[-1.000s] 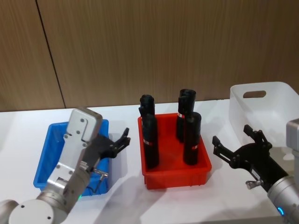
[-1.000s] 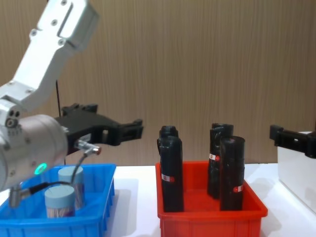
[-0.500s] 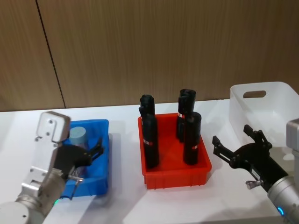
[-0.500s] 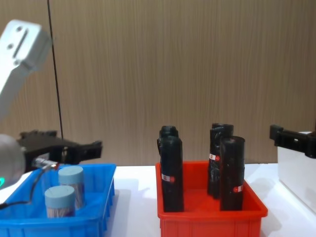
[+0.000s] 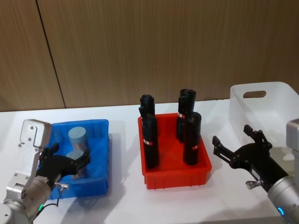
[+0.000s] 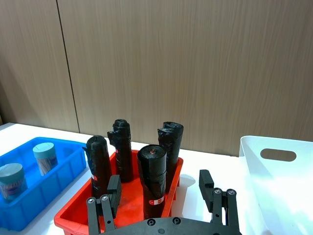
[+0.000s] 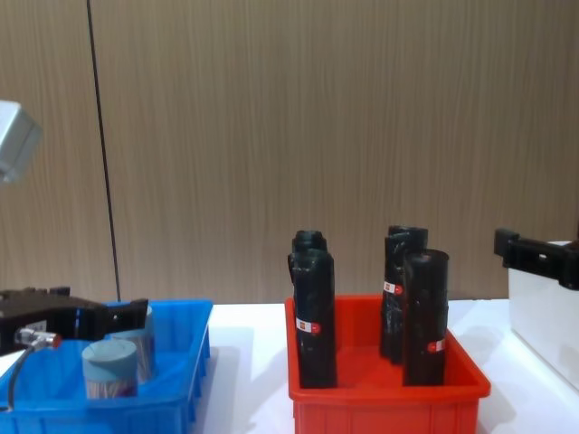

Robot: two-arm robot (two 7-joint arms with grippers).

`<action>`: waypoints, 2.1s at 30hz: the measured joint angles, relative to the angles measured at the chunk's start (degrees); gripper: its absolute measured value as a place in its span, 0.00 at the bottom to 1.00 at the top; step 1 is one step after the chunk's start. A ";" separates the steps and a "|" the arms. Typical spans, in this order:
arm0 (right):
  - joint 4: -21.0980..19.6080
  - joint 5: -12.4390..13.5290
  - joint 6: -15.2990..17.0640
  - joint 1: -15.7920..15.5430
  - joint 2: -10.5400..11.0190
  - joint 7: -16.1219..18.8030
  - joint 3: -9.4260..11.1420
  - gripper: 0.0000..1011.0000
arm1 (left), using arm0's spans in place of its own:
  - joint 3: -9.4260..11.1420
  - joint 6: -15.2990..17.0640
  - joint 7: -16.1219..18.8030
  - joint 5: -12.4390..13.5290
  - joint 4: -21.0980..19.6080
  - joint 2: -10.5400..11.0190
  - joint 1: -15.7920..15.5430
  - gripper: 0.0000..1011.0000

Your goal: Pick the cotton swabs from the blue box and place them into the white box.

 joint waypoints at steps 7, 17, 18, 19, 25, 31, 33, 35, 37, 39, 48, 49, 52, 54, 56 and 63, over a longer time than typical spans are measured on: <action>0.00 0.00 0.00 0.00 0.00 0.00 0.00 0.99 | -0.71 -0.38 -3.13 -0.96 3.85 -0.20 -1.45 0.99; 0.00 0.00 0.00 0.00 0.00 0.00 0.00 0.99 | -1.24 -0.88 -6.77 -1.21 8.25 -0.83 -3.59 0.99; 0.00 0.00 0.00 0.00 0.00 0.00 0.00 0.99 | -1.27 -0.90 -7.03 -1.21 8.64 -0.89 -3.80 0.99; 0.00 0.00 0.00 0.00 0.00 0.00 0.00 0.99 | -1.29 -0.93 -7.27 -1.21 8.94 -0.95 -3.96 0.99; 0.00 0.00 0.00 0.00 0.00 0.00 0.00 0.99 | -1.40 -1.10 -9.36 -0.93 11.47 -1.44 -5.38 0.99; 0.00 0.00 0.00 0.00 0.00 0.00 0.00 0.99 | -1.46 -1.14 -11.14 -0.53 13.88 -1.92 -6.63 0.99; 0.00 0.00 0.00 0.00 0.00 0.00 0.00 0.99 | -1.46 -1.16 -11.80 -0.39 14.80 -2.11 -7.07 0.99; 0.00 0.00 0.00 0.00 0.00 0.00 0.00 0.99 | -1.46 -1.17 -12.43 -0.27 15.71 -2.30 -7.49 0.99; 0.00 0.00 0.00 0.00 0.00 0.00 0.00 0.99 | -1.45 -1.17 -12.82 -0.18 16.22 -2.40 -7.72 0.99; 0.00 0.00 0.00 0.00 0.00 0.00 0.00 0.99 | -1.41 -1.17 -13.41 -0.03 16.96 -2.58 -8.07 0.99; 0.00 0.00 0.00 0.00 0.00 0.00 0.00 0.99 | -1.14 -1.14 -15.27 0.54 19.79 -3.23 -9.35 0.99; 0.00 0.00 0.00 0.00 0.00 0.00 0.00 0.99 | -1.09 -1.14 -15.51 0.61 20.18 -3.32 -9.53 0.99; 0.00 0.00 0.00 0.00 0.00 0.00 0.00 0.99 | -1.01 -1.12 -16.03 0.83 20.86 -3.50 -9.89 0.99; 0.00 0.00 0.00 0.00 0.00 0.00 0.00 0.99 | -0.91 -1.08 -16.54 1.09 21.70 -3.72 -10.27 0.97; 0.00 0.00 0.00 0.00 0.00 0.00 0.00 0.99 | -0.86 -1.04 -16.81 1.28 22.03 -3.80 -10.44 0.95; 0.00 0.00 0.00 0.00 0.00 0.00 0.00 0.99 | -0.72 -0.95 -17.32 2.15 23.05 -4.09 -11.06 0.75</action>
